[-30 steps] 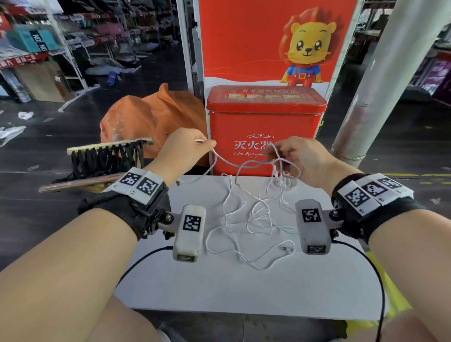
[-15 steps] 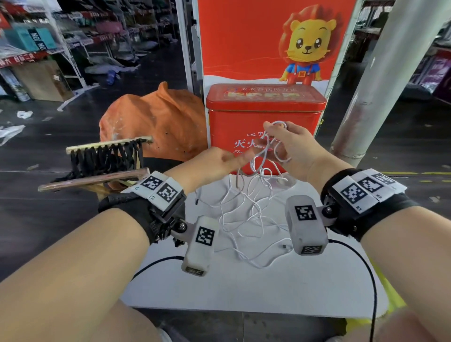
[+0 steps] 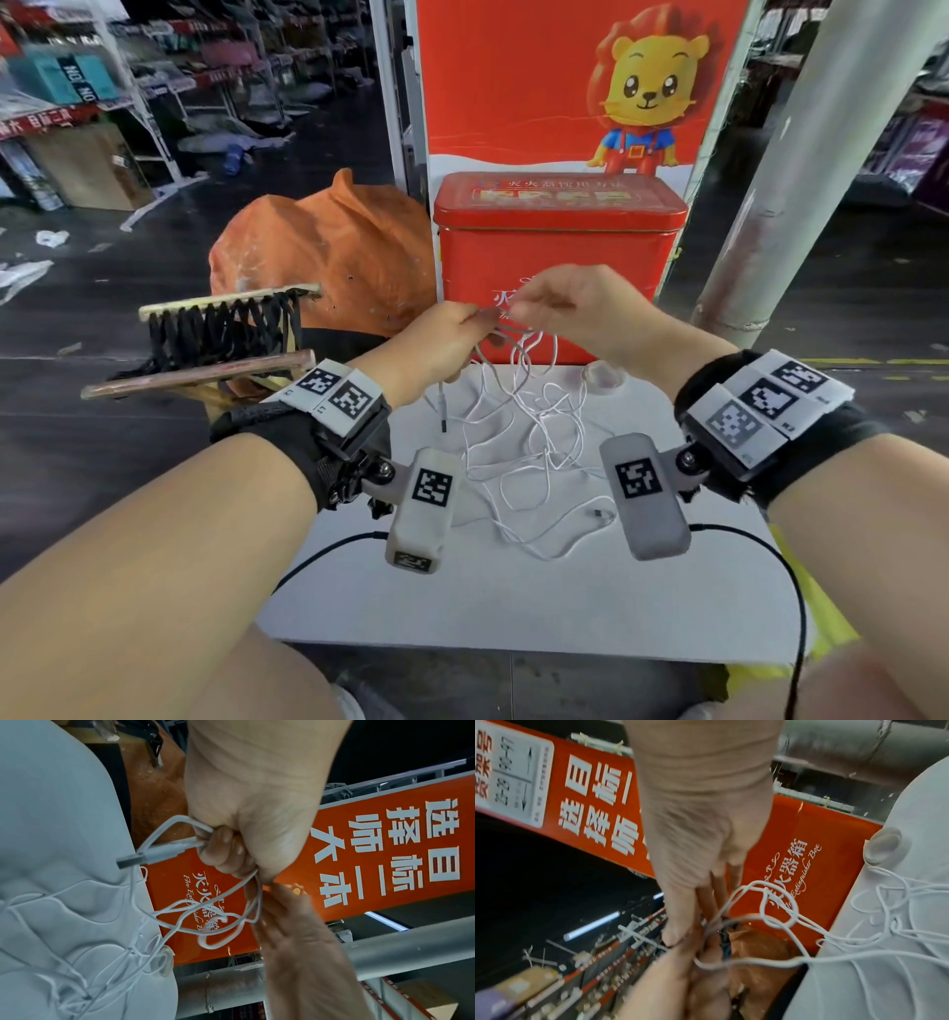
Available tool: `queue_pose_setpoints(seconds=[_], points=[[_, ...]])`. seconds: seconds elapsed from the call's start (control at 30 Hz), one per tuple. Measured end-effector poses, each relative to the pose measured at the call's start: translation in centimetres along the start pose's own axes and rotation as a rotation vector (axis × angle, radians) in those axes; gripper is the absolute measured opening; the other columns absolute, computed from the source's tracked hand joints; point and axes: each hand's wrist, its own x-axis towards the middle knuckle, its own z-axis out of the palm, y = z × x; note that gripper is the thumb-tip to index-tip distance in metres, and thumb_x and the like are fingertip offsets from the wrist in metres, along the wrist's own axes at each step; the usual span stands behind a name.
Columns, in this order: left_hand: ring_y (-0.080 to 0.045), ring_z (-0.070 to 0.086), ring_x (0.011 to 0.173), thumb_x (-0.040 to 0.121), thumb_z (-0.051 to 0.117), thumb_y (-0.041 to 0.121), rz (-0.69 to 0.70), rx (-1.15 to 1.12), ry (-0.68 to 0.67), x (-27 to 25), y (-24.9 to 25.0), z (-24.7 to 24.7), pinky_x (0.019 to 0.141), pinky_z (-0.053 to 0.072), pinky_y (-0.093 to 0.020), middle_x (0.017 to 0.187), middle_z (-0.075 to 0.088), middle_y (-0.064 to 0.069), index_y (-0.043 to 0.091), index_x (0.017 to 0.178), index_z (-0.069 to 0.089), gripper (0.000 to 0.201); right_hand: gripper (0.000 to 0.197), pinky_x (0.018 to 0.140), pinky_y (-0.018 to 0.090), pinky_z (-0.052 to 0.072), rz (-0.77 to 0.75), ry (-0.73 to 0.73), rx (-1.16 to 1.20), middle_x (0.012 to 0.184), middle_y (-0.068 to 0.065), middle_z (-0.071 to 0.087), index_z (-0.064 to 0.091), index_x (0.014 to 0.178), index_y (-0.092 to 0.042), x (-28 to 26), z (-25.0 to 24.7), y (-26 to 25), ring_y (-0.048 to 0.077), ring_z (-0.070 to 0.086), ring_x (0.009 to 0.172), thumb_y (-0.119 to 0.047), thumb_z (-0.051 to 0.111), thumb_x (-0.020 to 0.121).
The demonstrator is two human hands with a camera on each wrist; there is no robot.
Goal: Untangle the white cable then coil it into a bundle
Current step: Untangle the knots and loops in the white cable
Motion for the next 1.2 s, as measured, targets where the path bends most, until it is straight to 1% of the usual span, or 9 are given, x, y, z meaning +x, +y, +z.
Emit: queue_pose_setpoints(seconds=[0.17, 0.33, 0.43, 0.57, 0.77, 0.93, 1.03, 1.1, 1.2], points=[[-0.013, 0.031, 0.048, 0.102, 0.039, 0.031, -0.030, -0.064, -0.007, -0.1, 0.0, 0.3, 0.042, 0.027, -0.020, 0.058, 0.034, -0.001, 0.005, 0.085, 0.054, 0.034, 0.035, 0.079, 0.028, 0.049, 0.047, -0.198, -0.176, 0.094, 0.002, 0.067, 0.057, 0.110, -0.012, 0.3, 1.4, 0.2, 0.017, 0.062, 0.085, -0.031, 0.069, 0.084], [-0.013, 0.046, 0.053, 0.103, 0.037, 0.031, -0.018, -0.074, 0.009, -0.2, -0.1, -0.3, 0.053, 0.038, -0.022, 0.064, 0.048, -0.003, 0.006, 0.086, 0.056, 0.036, 0.018, 0.046, 0.009, 0.036, 0.011, -0.207, -0.365, 0.070, -0.004, 0.061, 0.057, 0.096, -0.011, 0.7, 1.6, 0.6, 0.002, 0.051, 0.052, -0.027, 0.050, 0.097], [-0.018, 0.057, 0.069, 0.104, 0.034, 0.028, -0.041, 0.039, 0.178, 0.2, -1.3, -2.1, 0.068, 0.043, -0.026, 0.073, 0.060, -0.003, 0.008, 0.083, 0.061, 0.039, 0.025, 0.051, 0.020, 0.039, 0.074, 0.032, -0.250, 0.062, -0.003, 0.059, 0.058, 0.080, -0.014, 1.1, -0.3, 1.5, 0.003, 0.049, 0.048, -0.021, 0.044, 0.099], [-0.013, 0.041, 0.059, 0.103, 0.035, 0.024, -0.078, 0.044, 0.240, 0.2, -2.7, -4.4, 0.058, 0.039, -0.025, 0.065, 0.042, 0.002, 0.015, 0.092, 0.061, 0.030, 0.026, 0.046, 0.022, 0.046, 0.310, 0.556, 0.348, 0.047, -0.005, 0.061, 0.057, 0.079, -0.015, 0.9, -3.6, 3.1, 0.008, 0.056, 0.044, -0.020, 0.042, 0.100], [0.011, 0.054, 0.082, 0.094, 0.056, 0.021, 0.001, 0.179, -0.079, -1.2, -0.1, -4.6, 0.073, 0.037, -0.007, 0.086, 0.064, 0.022, 0.023, 0.088, 0.072, 0.017, 0.014, 0.058, 0.030, 0.057, 0.321, 0.791, 0.662, 0.069, 0.012, 0.066, 0.056, 0.092, -0.007, 0.6, -4.3, 2.1, 0.018, 0.070, 0.065, -0.016, 0.047, 0.098], [0.000, 0.055, 0.079, 0.087, 0.064, 0.037, 0.099, 0.501, -0.341, -1.3, 1.4, -3.4, 0.075, 0.040, -0.016, 0.087, 0.059, 0.009, 0.017, 0.083, 0.074, 0.022, 0.017, 0.059, 0.031, 0.058, 0.238, 0.603, 0.568, 0.073, 0.010, 0.070, 0.060, 0.102, -0.007, 1.2, -3.1, 0.9, 0.020, 0.071, 0.069, -0.020, 0.050, 0.097], [-0.004, 0.048, 0.079, 0.083, 0.064, 0.049, 0.463, 0.461, 0.212, -0.5, 1.1, -2.9, 0.077, 0.038, -0.026, 0.083, 0.049, 0.005, 0.011, 0.076, 0.059, 0.039, 0.015, 0.056, 0.026, 0.057, 0.156, 0.324, 0.291, 0.072, 0.006, 0.069, 0.065, 0.094, -0.009, 0.6, -2.3, -0.2, 0.012, 0.069, 0.060, -0.018, 0.053, 0.096], [-0.007, 0.043, 0.096, 0.077, 0.063, 0.056, 0.638, 0.543, 0.507, -0.4, 1.5, -3.0, 0.089, 0.033, -0.026, 0.100, 0.048, 0.003, 0.013, 0.094, 0.056, 0.047, 0.021, 0.058, 0.025, 0.058, 0.122, 0.151, 0.145, 0.074, 0.008, 0.070, 0.066, 0.093, 0.001, 0.4, -1.4, -1.0, 0.012, 0.070, 0.061, -0.017, 0.055, 0.095], [-0.014, 0.044, 0.119, 0.076, 0.061, 0.059, 0.508, 0.633, 0.235, -0.6, 2.6, -2.6, 0.100, 0.030, -0.025, 0.129, 0.051, -0.004, 0.013, 0.128, 0.049, 0.070, 0.015, 0.066, 0.036, 0.060, 0.095, -0.047, 0.078, 0.079, 0.016, 0.071, 0.067, 0.094, 0.003, 0.4, 0.0, -1.9, 0.027, 0.071, 0.071, -0.006, 0.054, 0.093]])
